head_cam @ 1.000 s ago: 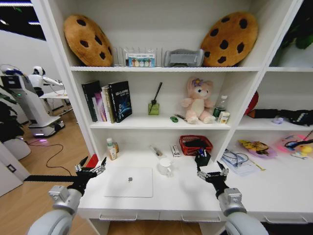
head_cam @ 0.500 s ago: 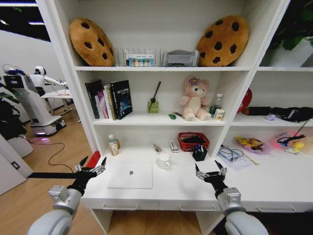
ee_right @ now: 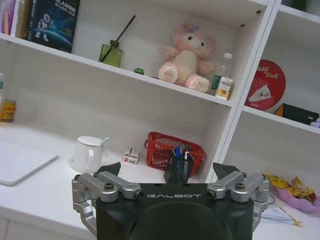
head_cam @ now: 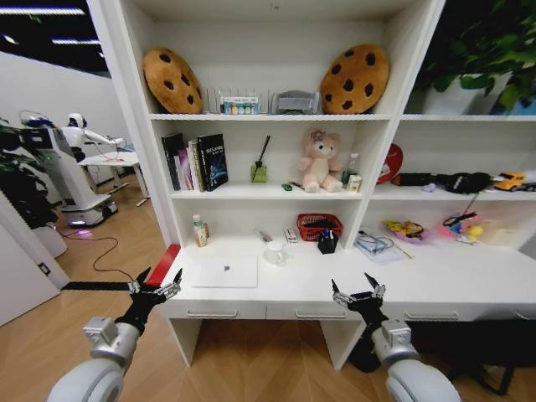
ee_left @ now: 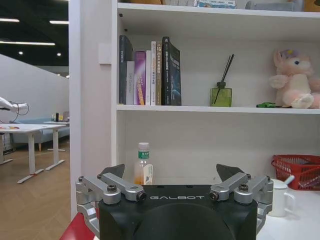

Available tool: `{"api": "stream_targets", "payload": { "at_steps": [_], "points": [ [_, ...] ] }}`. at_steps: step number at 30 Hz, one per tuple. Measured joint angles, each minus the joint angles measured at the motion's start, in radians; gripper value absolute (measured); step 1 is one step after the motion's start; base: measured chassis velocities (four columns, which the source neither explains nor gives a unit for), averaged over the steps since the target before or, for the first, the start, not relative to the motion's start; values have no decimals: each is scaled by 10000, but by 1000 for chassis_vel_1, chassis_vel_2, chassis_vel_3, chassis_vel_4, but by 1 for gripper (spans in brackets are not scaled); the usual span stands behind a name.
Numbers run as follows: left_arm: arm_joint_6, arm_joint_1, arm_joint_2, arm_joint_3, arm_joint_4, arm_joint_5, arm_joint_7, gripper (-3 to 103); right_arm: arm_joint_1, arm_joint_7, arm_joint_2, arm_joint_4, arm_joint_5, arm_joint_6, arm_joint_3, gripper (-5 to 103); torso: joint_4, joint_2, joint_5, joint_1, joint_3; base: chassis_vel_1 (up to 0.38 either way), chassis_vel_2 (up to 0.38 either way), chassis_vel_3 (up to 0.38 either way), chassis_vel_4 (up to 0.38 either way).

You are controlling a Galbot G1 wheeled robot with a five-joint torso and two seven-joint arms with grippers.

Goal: Organize the objects on the table.

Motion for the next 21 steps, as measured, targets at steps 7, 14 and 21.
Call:
{"api": "stream_targets", "payload": {
  "at_steps": [7,14,21],
  "points": [
    [0,0,0,1,-2,0,2,100,-100,-49,-4,72,6,31,20,100,-2,1,12,-3,-1,376,-366,-380,366],
    [-1,-1,1,0,-3,0,3,100,-131,-198,64,12,-71,531,-9,100,-1,2,20,-4,-1,353,-349,-342,349],
    [0,2,0,0,-1,0,0,100,-346,-266,119,-32,-222,689,31,100,0,5,6,-8,-4,188,-122,-197,200]
  ]
}}
